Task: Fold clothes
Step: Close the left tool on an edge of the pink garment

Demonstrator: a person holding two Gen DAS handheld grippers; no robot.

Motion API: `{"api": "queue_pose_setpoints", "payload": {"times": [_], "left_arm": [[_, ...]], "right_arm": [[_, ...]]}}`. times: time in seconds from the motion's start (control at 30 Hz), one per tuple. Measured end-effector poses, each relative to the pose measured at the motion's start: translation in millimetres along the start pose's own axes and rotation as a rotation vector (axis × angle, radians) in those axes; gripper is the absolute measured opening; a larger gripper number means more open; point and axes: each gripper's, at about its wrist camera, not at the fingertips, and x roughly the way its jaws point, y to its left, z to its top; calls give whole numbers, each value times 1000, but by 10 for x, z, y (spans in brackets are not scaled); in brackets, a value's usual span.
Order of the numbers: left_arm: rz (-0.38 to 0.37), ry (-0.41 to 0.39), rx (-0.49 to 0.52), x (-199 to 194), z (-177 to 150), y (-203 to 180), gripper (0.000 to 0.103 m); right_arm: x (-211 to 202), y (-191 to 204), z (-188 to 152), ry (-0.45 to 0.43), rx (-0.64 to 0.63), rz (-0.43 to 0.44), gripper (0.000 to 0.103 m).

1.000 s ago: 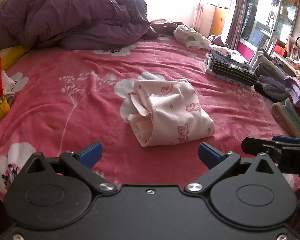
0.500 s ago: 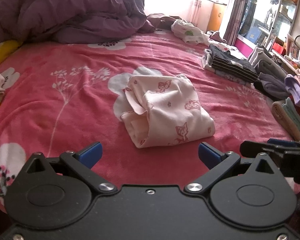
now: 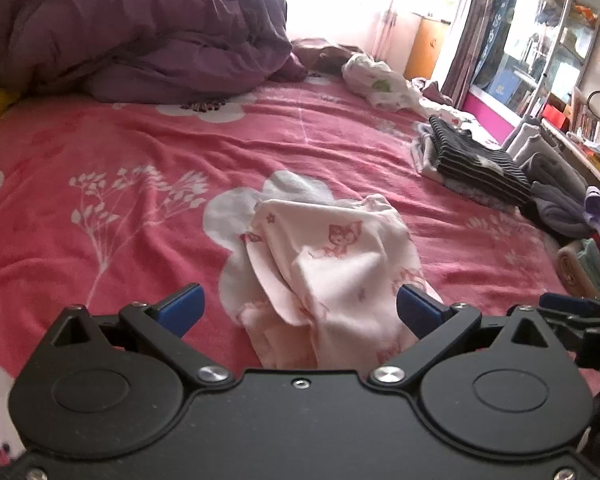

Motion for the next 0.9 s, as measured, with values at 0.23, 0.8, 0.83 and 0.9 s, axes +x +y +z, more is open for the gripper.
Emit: {"api": "queue_pose_setpoints", "payload": {"times": [0.23,0.8,0.83,0.9], "left_arm": [[-37,-12,-16,312,213,156,102],[-108,70,-127,1208,491,395,60],[-111,76,-139,1250,496,399,57],[-114,88,-156,1331,509,391,49]], "right_arm": [[364,-217,214,11,19,46,103],[1169,-650,319,73,282,251,98],[1179,-645,289,72,290,264,95],[1190,-625,237,71,298,280,91]]}}
